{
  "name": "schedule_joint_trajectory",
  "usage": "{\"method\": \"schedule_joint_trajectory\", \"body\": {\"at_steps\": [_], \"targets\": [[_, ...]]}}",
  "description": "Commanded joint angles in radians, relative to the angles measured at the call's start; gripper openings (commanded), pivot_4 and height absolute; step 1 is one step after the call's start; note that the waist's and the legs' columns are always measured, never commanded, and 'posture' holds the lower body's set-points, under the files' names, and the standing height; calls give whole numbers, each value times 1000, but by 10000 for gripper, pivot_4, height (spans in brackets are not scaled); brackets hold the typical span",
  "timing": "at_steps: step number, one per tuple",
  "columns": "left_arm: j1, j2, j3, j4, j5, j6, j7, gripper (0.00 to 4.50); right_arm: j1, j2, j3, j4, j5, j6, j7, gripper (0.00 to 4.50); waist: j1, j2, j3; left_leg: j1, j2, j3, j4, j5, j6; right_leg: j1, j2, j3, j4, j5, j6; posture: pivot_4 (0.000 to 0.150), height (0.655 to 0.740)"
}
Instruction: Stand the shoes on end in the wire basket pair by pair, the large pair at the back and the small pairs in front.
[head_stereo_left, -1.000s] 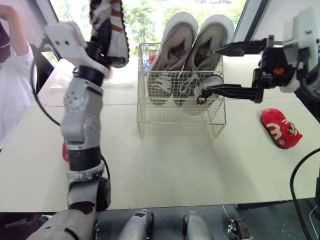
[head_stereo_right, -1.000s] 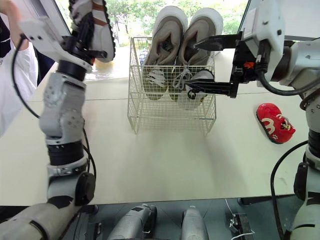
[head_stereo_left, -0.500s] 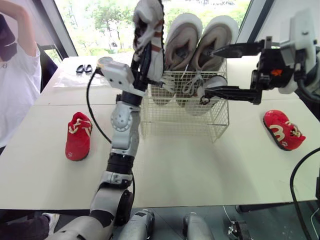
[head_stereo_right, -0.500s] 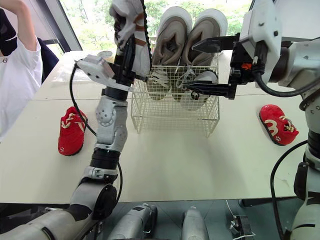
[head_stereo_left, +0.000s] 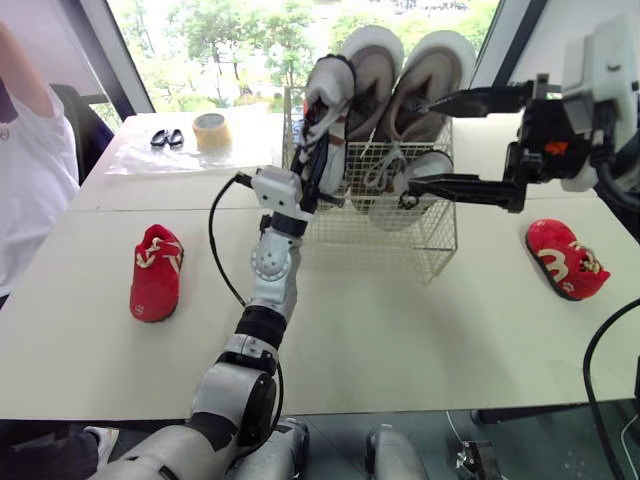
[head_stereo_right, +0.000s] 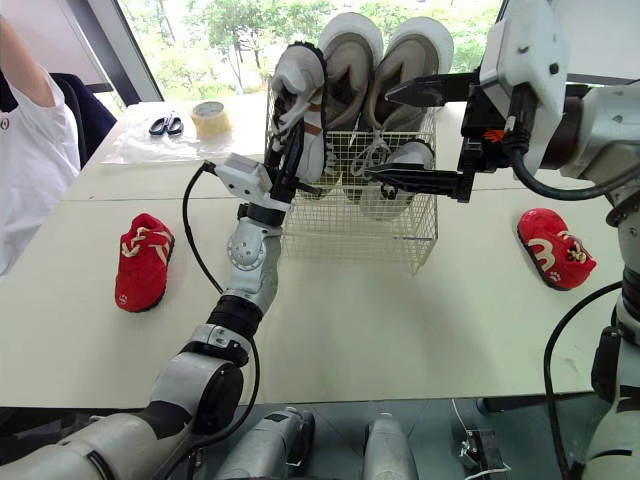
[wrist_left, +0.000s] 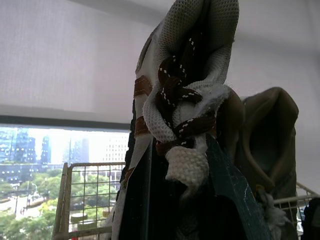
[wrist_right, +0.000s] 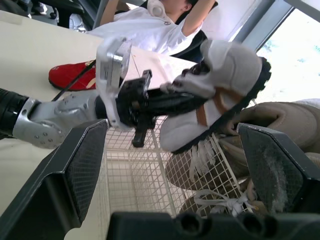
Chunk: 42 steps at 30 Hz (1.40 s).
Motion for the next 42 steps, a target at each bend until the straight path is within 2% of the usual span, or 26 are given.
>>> {"method": "schedule_joint_trajectory", "body": {"at_steps": [1,3,8,12,16,19,26,31,34,37,42], "targets": [[-30,-1,-1,69,16,-58,13,85,-14,-22,-41,-29,10,-5,-13,45000,3,0,0,0,0,0,0,0,0,0,0,0,0,1,1,1500,7400],[-31,2,0,104,22,-73,19,85,-15,-24,-41,-31,12,-4,-15,45000,4,0,0,0,0,0,1,0,0,1,0,0,0,1,2,1500,7400],[-5,13,-3,145,24,-69,15,24432,-15,-28,-42,-33,13,-5,-18,45000,8,1,-1,1,0,0,2,0,0,2,0,0,0,2,3,1500,7400],[47,28,-6,105,14,-35,-4,44882,-16,-29,-39,-32,11,-7,-20,45000,18,2,-3,3,0,0,2,0,0,3,0,0,1,2,3,1500,7400],[127,61,-15,-25,-19,60,-45,44882,-11,-26,-38,-33,13,-5,-24,45000,18,3,-3,3,1,0,1,0,0,2,1,0,1,2,3,1500,7400],[199,108,-28,-166,-37,158,-83,44882,-2,-25,-38,-35,15,-7,-27,45000,-1,3,-3,3,1,0,0,0,0,1,1,1,1,2,3,1500,7400],[346,250,-32,-597,-154,574,-137,44882,24,-20,-34,-33,10,-22,-29,45000,-7,8,-5,3,2,0,-1,0,0,0,2,1,2,2,3,1500,7400],[374,354,20,-849,-371,978,-138,44882,40,-20,-42,-28,11,-24,-37,45000,1,6,-4,3,1,-1,1,0,0,-2,1,1,0,2,3,1500,7400],[375,462,70,-965,-504,1183,-171,44882,77,-31,-70,-32,11,-12,-56,45000,-3,6,-4,2,1,-1,0,-1,1,-2,1,1,0,2,3,1500,7400],[375,632,137,-1064,-654,1394,-239,44882,195,-60,-143,-34,-29,9,-114,45000,-3,6,-4,2,2,-1,-2,0,0,-2,2,1,0,2,3,1500,7400],[331,802,178,-1110,-790,1584,-318,44882,411,-70,-270,38,-152,51,-278,45000,2,7,-4,2,1,-1,-2,0,0,-4,1,1,0,2,2,1500,7400]]}}
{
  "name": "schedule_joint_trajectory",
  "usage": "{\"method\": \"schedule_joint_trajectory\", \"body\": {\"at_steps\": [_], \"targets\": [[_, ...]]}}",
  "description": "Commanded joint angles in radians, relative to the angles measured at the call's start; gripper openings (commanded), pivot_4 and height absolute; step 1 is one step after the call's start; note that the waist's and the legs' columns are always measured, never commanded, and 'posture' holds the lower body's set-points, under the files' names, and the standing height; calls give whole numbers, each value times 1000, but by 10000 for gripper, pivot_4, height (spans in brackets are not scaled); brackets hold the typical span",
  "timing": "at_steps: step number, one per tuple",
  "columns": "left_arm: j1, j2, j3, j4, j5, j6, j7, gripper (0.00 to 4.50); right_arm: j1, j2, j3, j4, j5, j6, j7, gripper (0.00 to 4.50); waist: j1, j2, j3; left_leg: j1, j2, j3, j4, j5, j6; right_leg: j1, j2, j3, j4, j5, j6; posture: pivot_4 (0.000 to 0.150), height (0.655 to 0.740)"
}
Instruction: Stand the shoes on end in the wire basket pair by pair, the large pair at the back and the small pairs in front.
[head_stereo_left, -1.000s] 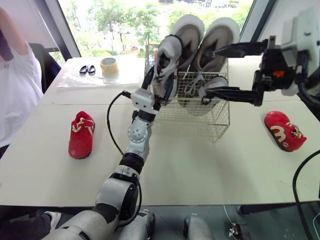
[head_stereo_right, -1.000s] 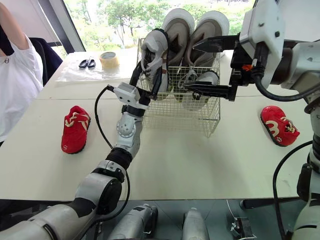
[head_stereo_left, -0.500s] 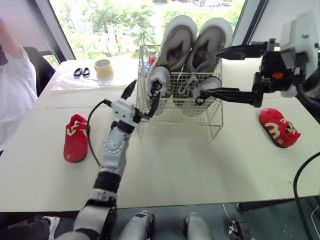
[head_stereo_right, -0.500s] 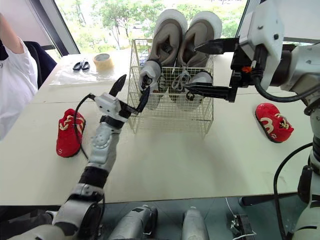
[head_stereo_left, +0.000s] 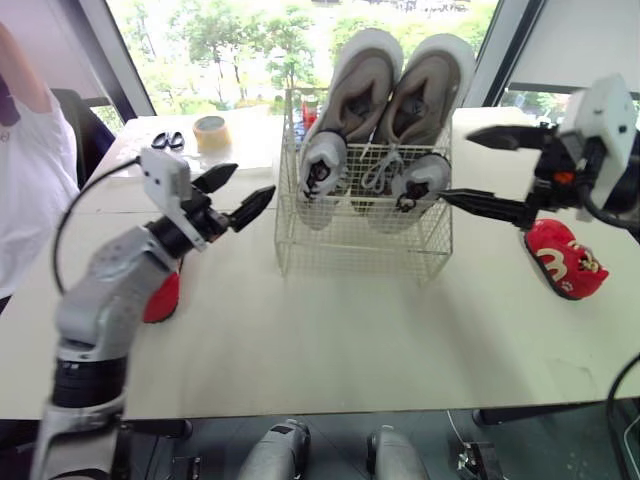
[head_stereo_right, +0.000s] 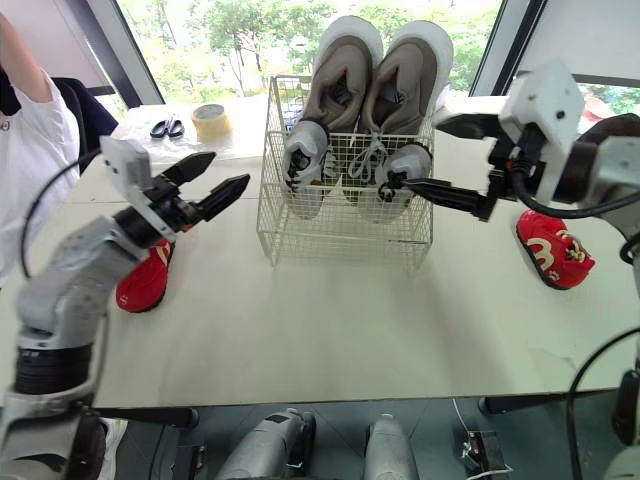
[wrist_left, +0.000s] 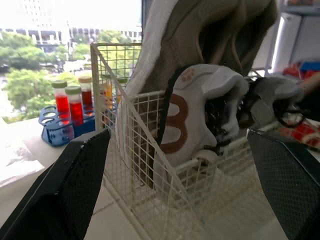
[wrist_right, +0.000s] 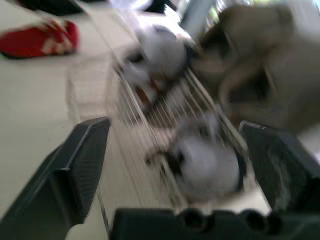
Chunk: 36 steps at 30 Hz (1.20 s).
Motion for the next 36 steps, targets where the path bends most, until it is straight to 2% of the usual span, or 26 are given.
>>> {"method": "schedule_joint_trajectory", "body": {"at_steps": [1,4,9,14,22,28,34,36], "targets": [[-41,76,26,-59,-111,142,-39,44882,118,-12,-114,45,-93,19,-106,45000,4,0,0,0,0,0,1,0,0,1,0,0,0,0,0,1500,7400],[-60,112,8,-72,-128,182,-87,44882,213,14,-141,80,-143,17,-174,45000,2,0,0,1,0,0,1,0,0,2,0,0,0,0,0,1500,7400],[-57,91,2,-96,-180,215,-130,44882,292,53,-147,229,-227,-22,-260,45000,-7,1,0,1,0,1,-1,0,-1,4,0,1,0,0,0,1500,7400],[-41,148,-19,-91,-216,282,-232,44882,281,68,-129,403,-262,-77,-276,45000,-7,3,0,1,0,1,-2,1,-1,3,0,2,0,0,0,1500,7400],[-19,148,-4,-126,-228,296,-225,44882,254,73,-81,608,-303,-142,-258,45000,-6,3,0,1,0,1,-1,1,-1,4,0,2,0,0,0,1500,7400],[-14,148,-2,-137,-228,297,-221,44882,219,72,-38,767,-348,-260,-247,45000,-6,3,0,1,0,1,-1,1,-1,4,0,2,0,0,0,1500,7400],[-25,153,-17,-119,-193,280,-231,44882,160,94,-12,902,-355,-297,-222,45000,-7,3,0,1,0,1,-1,1,-1,4,0,2,0,0,0,1500,7400],[-27,153,-24,-116,-178,271,-237,45000,139,101,-11,928,-355,-309,-217,39442,-7,3,0,1,0,1,-1,1,-1,4,0,2,0,0,0,1500,7400]]}}
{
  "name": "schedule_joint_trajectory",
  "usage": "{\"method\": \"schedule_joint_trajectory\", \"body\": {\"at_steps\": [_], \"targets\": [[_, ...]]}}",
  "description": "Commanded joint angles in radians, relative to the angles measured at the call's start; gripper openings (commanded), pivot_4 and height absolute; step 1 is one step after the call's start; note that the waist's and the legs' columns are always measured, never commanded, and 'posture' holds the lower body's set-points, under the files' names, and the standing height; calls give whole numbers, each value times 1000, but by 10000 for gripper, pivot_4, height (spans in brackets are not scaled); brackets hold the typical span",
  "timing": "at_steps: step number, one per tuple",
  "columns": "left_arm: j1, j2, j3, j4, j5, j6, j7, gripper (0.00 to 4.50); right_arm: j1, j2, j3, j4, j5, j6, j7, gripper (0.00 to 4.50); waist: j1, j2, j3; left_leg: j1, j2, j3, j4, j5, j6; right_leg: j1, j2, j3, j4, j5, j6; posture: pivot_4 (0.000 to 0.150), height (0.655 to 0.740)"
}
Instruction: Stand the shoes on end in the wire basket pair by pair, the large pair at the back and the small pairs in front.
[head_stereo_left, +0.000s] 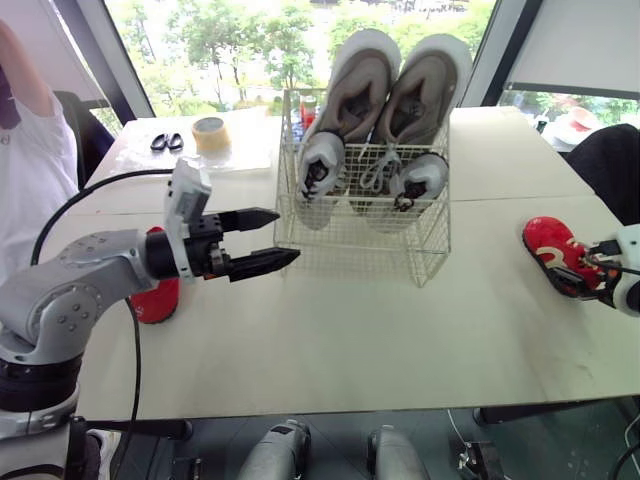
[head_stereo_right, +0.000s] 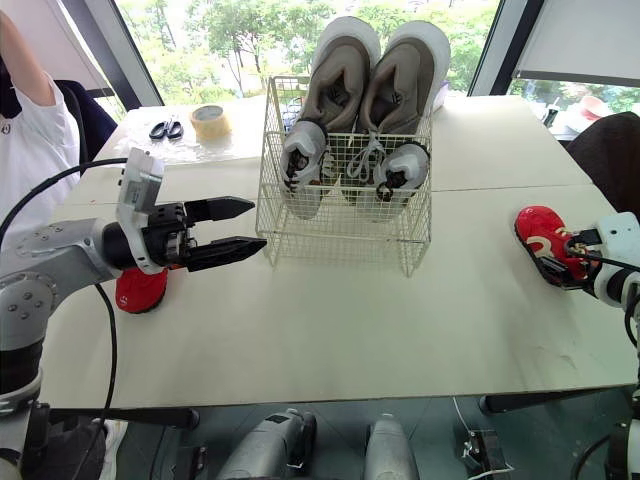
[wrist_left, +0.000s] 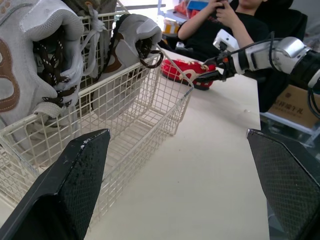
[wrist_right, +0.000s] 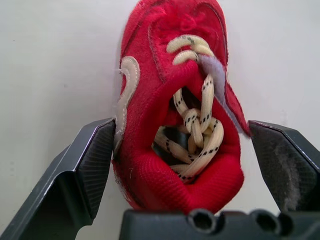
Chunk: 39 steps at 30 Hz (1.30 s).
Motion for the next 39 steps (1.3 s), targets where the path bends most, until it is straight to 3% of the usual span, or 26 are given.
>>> {"method": "schedule_joint_trajectory", "body": {"at_steps": [1,4,7,16,19,22,29,39], "targets": [[-22,6,4,-3,25,-28,-12,45000,-42,0,-3,30,-5,-35,12,36171,0,0,0,0,0,0,0,0,0,0,0,0,0,0,0,1500,7400],[-29,0,5,7,30,-28,-19,45000,-71,2,2,36,0,-25,26,22090,-3,0,0,0,0,0,0,0,0,0,0,0,0,0,0,1500,7400],[-41,2,4,28,40,-26,-34,45000,-69,-12,-3,-54,17,-19,65,11237,-4,0,0,0,0,0,0,0,0,0,0,0,0,0,0,1500,7400],[-190,-9,11,210,42,-19,-95,45000,-260,10,-199,-605,223,-38,-18,11237,-4,9,5,-1,0,0,-2,0,0,-2,0,0,0,0,0,1500,7400],[-243,-5,10,281,25,1,-149,45000,-310,49,-174,-803,366,1,36,11237,-3,7,4,0,1,-1,-5,1,-1,-2,1,0,-1,0,0,1500,7400],[-311,-2,20,341,-11,48,-180,45000,-313,36,-73,-938,395,-6,112,11237,-4,3,6,0,1,-1,-5,1,-1,-2,1,0,-2,0,0,1500,7400],[-436,-10,62,421,-120,180,-206,45000,-358,37,186,-966,236,-160,247,11237,-5,2,6,0,0,-1,-3,0,-1,-3,0,-1,-2,0,1,1500,7400],[-445,-80,26,422,-95,211,-174,45000,-396,95,312,-916,113,-297,321,11237,-15,2,6,0,0,-1,-3,5,-8,-2,0,0,-1,0,1,1500,7400]]}}
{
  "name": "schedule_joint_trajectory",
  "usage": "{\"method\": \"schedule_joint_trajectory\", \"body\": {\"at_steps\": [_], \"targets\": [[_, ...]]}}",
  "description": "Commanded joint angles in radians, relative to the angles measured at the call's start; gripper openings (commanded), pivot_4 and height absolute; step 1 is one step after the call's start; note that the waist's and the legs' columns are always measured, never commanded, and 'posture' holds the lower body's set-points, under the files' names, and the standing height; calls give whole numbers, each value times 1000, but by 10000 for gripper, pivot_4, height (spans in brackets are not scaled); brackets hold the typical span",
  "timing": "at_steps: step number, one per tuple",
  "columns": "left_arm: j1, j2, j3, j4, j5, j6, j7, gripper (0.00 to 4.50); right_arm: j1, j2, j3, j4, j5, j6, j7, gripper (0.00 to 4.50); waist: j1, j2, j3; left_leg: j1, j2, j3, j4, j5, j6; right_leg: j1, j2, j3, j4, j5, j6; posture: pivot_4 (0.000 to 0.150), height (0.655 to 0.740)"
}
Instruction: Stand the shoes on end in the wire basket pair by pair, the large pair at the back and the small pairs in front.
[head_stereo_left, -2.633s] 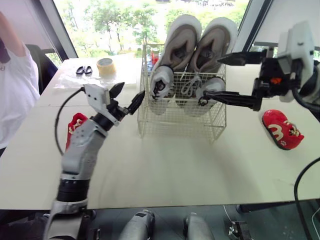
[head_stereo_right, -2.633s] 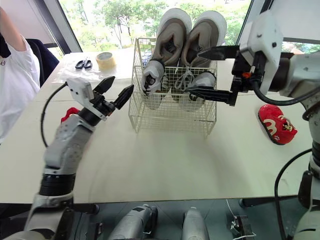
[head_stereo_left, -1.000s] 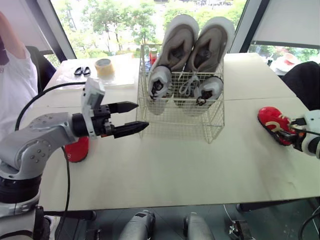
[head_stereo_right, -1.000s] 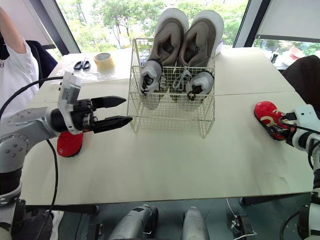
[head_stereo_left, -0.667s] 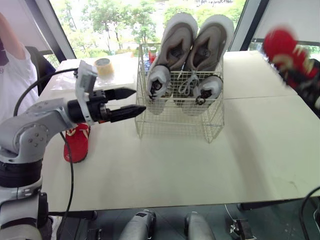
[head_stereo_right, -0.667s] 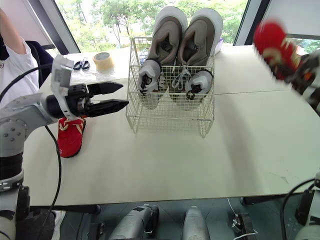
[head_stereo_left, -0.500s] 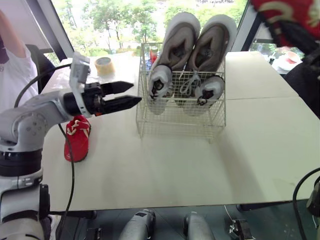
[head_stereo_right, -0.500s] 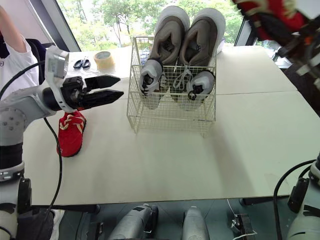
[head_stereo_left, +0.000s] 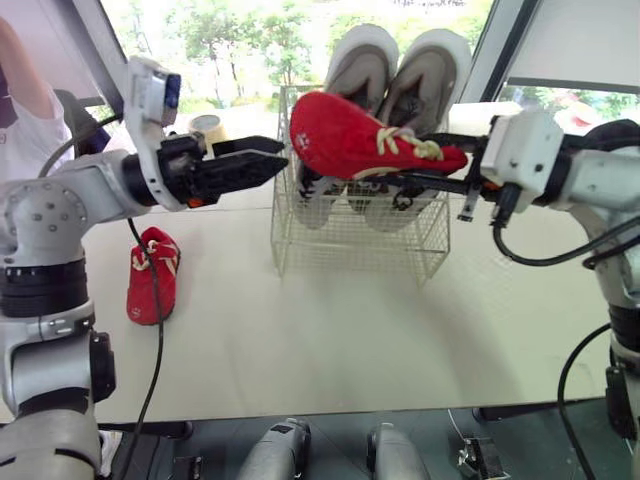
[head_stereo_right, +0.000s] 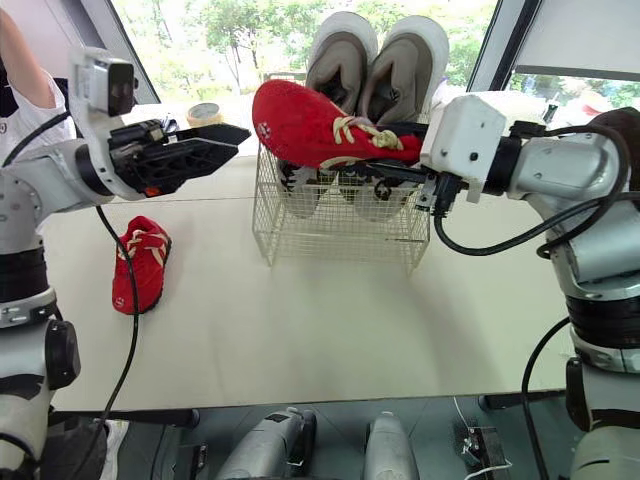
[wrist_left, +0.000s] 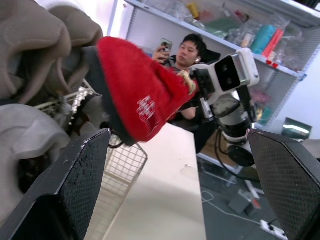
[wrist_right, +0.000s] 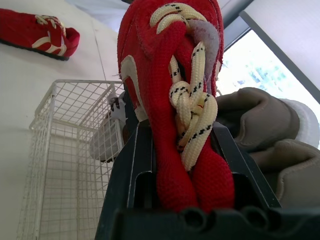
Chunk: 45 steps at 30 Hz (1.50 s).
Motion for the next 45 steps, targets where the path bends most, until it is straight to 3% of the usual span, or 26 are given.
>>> {"method": "schedule_joint_trajectory", "body": {"at_steps": [1,8,11,17,18,23,24,30,34,40,45], "targets": [[-15,-20,-14,-4,27,-16,4,45000,-36,16,5,-51,-11,-34,17,11237,-4,0,0,0,0,0,0,0,0,0,0,0,0,0,0,1500,7400],[-3,-58,-78,25,122,-62,-28,45000,-58,41,38,-85,-29,-42,47,11237,-9,0,0,0,0,0,0,0,0,0,0,0,0,0,0,1500,7400],[-8,-73,-88,48,150,-75,-37,36287,-67,48,46,-91,-33,-42,59,10792,-9,0,0,0,0,0,0,0,0,0,0,0,0,0,0,1500,7400],[-18,-94,-62,71,148,-73,-38,8106,-60,35,23,-90,1,25,90,10792,-9,0,0,0,0,0,0,0,0,0,0,0,0,0,0,1500,7400],[-16,-96,-58,72,149,-73,-36,3837,-54,32,11,-95,21,54,93,17844,-9,0,0,0,0,0,0,0,0,0,0,0,0,0,0,1500,7400],[9,-125,4,58,86,-38,22,3071,12,2,-134,-154,285,359,61,42202,-6,0,0,0,0,-1,0,0,0,1,0,0,0,0,0,1500,7400],[15,-136,23,54,70,-29,43,3071,24,5,-174,-159,339,413,34,44657,-6,0,0,0,0,-1,0,0,0,1,0,0,0,0,0,1500,7400],[64,-243,148,-9,-95,4,210,3070,158,83,-434,-120,793,728,-234,45000,-4,-1,0,0,0,-3,1,-4,6,2,0,0,0,0,0,1500,7400],[77,-348,188,-41,-174,-30,341,3070,249,265,-426,-141,989,740,-486,45000,-7,-3,-1,0,0,-4,2,-4,6,2,-1,0,0,0,0,1500,7400],[97,-443,147,-74,-175,-69,414,3070,136,552,-290,-135,1019,614,-712,45000,-12,-2,-1,0,0,-2,3,-3,5,1,0,0,3,0,-1,1500,7400],[117,-466,137,-77,-170,-107,440,3070,63,668,-255,-120,1000,526,-798,45000,-6,-3,-1,0,0,-3,3,1,-1,0,1,0,3,0,-1,1500,7400]]}}
